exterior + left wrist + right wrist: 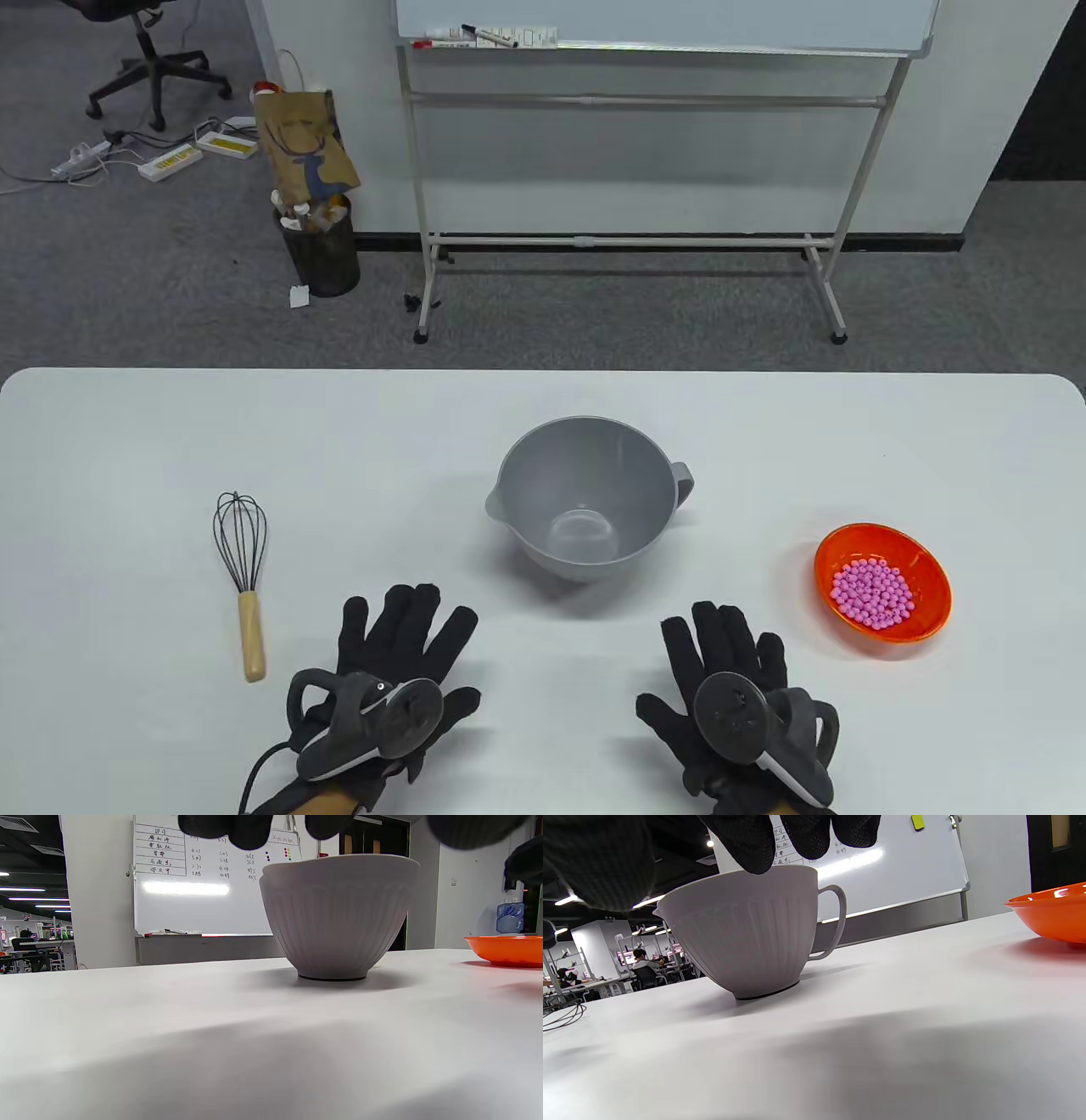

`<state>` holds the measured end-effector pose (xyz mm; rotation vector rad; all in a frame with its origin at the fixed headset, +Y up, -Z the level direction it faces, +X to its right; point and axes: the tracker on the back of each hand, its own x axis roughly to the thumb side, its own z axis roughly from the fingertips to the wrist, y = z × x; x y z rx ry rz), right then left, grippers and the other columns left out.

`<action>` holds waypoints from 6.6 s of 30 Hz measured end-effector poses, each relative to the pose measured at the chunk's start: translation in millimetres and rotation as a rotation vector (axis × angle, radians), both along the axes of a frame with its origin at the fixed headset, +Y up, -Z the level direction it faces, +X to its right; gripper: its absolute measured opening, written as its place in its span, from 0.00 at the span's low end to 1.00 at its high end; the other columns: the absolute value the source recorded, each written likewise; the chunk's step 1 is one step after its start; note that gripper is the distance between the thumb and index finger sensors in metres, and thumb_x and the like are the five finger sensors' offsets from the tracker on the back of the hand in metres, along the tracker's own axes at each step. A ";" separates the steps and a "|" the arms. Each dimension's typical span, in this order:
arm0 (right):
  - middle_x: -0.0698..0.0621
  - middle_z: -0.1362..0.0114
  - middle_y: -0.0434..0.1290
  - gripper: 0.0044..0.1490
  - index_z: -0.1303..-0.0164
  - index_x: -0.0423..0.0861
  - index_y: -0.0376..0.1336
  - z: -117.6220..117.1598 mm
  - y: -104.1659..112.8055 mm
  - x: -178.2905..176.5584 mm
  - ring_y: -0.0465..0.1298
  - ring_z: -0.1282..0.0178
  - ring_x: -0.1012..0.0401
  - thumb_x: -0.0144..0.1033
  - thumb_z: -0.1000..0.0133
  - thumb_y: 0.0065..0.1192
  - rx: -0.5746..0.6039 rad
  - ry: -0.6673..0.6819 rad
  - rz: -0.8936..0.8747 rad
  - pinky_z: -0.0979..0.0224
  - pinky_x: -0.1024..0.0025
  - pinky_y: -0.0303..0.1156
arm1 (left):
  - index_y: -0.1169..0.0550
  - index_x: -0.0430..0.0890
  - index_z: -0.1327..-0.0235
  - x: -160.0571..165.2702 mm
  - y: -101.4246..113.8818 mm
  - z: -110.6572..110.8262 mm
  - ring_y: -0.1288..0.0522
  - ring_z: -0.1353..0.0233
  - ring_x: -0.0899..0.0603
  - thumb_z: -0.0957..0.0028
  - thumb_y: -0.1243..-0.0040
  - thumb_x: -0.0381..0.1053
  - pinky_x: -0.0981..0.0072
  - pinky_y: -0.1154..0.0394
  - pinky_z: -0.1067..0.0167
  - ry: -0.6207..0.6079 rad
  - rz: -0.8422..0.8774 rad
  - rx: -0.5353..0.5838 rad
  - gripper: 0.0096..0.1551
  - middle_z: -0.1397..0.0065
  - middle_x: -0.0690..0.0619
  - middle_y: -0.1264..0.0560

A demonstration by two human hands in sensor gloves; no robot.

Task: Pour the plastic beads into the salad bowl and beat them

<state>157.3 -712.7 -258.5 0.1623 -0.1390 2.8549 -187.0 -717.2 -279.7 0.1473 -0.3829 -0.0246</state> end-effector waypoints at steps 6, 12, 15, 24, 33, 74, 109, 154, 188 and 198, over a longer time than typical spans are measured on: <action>0.48 0.11 0.48 0.55 0.18 0.55 0.52 1.5 1.7 2.6 0.49 0.08 0.45 0.70 0.52 0.67 0.003 -0.007 -0.016 0.17 0.35 0.40 | 0.46 0.64 0.20 0.1 -1.4 -0.2 0.48 0.12 0.35 0.54 0.52 0.77 0.27 0.58 0.26 0.003 -0.004 -0.003 0.47 0.10 0.46 0.49; 0.48 0.11 0.48 0.55 0.18 0.55 0.52 2.4 1.4 3.5 0.48 0.08 0.45 0.69 0.52 0.67 -0.010 -0.016 -0.021 0.17 0.35 0.40 | 0.45 0.64 0.20 -4.3 -1.2 -1.3 0.48 0.12 0.35 0.54 0.51 0.77 0.27 0.57 0.26 0.014 -0.016 -0.009 0.47 0.10 0.46 0.49; 0.48 0.11 0.48 0.55 0.18 0.55 0.52 3.4 1.8 3.5 0.49 0.08 0.45 0.69 0.53 0.67 -0.002 -0.018 -0.028 0.17 0.35 0.41 | 0.45 0.64 0.20 -7.1 0.4 -0.4 0.47 0.12 0.35 0.54 0.51 0.77 0.27 0.57 0.26 0.019 0.011 -0.003 0.47 0.10 0.46 0.48; 0.48 0.11 0.49 0.55 0.18 0.55 0.52 5.6 1.8 3.4 0.49 0.09 0.45 0.69 0.53 0.67 0.008 -0.018 -0.018 0.17 0.35 0.41 | 0.45 0.64 0.20 -6.3 -0.3 0.3 0.48 0.12 0.35 0.54 0.51 0.77 0.27 0.57 0.26 0.026 0.003 -0.008 0.47 0.10 0.46 0.48; 0.48 0.11 0.49 0.56 0.18 0.55 0.52 5.3 7.2 -2.4 0.50 0.09 0.45 0.69 0.53 0.68 0.023 -0.009 -0.029 0.17 0.35 0.42 | 0.45 0.64 0.20 -7.8 0.1 1.4 0.47 0.12 0.35 0.54 0.51 0.77 0.27 0.57 0.26 0.036 0.012 -0.018 0.47 0.10 0.46 0.48; 0.59 0.31 0.80 0.24 0.47 0.60 0.76 -113.1 23.6 -82.9 0.74 0.23 0.54 0.43 0.55 0.80 0.049 -0.101 0.031 0.21 0.37 0.61 | 0.43 0.64 0.20 -17.5 0.2 -4.6 0.47 0.12 0.35 0.53 0.50 0.76 0.26 0.57 0.26 0.068 0.010 -0.066 0.46 0.10 0.45 0.48; 0.58 0.26 0.76 0.28 0.40 0.59 0.73 18.5 16.7 -78.1 0.73 0.21 0.54 0.46 0.53 0.77 0.147 0.220 0.093 0.22 0.35 0.59 | 0.43 0.64 0.20 -14.0 -1.0 -3.8 0.47 0.12 0.34 0.53 0.50 0.76 0.26 0.57 0.26 0.069 -0.009 -0.073 0.46 0.10 0.45 0.47; 0.43 0.42 0.80 0.55 0.23 0.42 0.51 -55.9 -35.1 230.3 0.89 0.62 0.51 0.57 0.51 0.73 -0.275 -1.217 -0.588 0.55 0.58 0.79 | 0.43 0.64 0.21 -26.9 -5.1 -10.9 0.46 0.13 0.35 0.53 0.50 0.76 0.26 0.57 0.26 0.112 0.011 -0.089 0.46 0.10 0.46 0.47; 0.42 0.64 0.85 0.38 0.34 0.34 0.63 -49.2 16.3 193.1 0.89 0.83 0.57 0.42 0.48 0.71 -0.099 -0.814 -0.993 0.71 0.63 0.81 | 0.42 0.64 0.21 -29.8 -6.1 -12.6 0.46 0.13 0.35 0.53 0.50 0.76 0.26 0.57 0.26 0.121 0.021 -0.093 0.45 0.10 0.46 0.47; 0.42 0.65 0.85 0.37 0.35 0.34 0.64 -54.7 77.5 111.8 0.89 0.84 0.57 0.42 0.48 0.71 -0.096 -0.509 -0.853 0.72 0.64 0.81 | 0.42 0.63 0.21 -28.4 -4.7 -10.9 0.46 0.13 0.35 0.53 0.50 0.75 0.26 0.57 0.26 0.118 0.027 -0.082 0.45 0.10 0.46 0.47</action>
